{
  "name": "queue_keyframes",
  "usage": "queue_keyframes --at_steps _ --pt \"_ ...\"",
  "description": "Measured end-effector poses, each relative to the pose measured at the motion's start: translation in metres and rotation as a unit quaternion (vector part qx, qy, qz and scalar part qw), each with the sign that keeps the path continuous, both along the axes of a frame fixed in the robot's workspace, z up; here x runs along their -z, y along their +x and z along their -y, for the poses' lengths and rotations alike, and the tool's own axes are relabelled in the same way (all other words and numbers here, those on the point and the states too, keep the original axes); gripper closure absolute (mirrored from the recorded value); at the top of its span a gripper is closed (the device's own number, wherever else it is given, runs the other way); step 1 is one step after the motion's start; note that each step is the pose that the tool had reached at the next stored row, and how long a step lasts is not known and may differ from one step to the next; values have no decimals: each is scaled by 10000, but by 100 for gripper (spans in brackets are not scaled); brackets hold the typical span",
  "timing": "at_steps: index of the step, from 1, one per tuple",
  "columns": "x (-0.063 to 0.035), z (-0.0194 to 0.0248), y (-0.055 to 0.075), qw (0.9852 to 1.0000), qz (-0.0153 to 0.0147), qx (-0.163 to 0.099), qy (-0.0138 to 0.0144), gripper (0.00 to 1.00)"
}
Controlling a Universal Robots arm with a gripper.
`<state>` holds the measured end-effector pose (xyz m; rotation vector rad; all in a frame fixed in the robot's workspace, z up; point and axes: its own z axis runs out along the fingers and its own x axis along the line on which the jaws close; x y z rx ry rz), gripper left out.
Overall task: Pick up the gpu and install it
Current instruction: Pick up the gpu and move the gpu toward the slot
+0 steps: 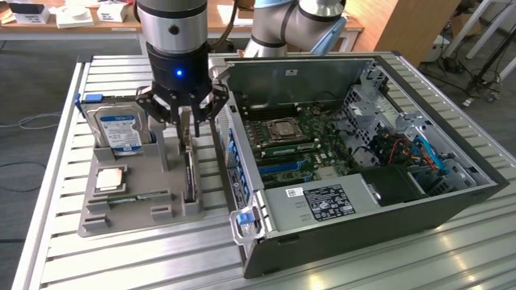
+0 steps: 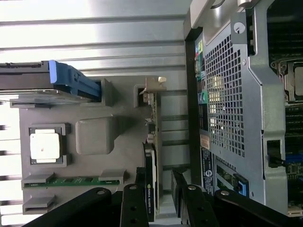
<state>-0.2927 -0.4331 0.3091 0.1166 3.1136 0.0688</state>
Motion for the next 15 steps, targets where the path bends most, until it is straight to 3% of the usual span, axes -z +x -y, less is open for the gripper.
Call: queue_keyframes --at_steps 7,15 --pt "43 3 -5 10000 0 0 0 64" --pt "43 141 -20 10000 0 0 0 64"
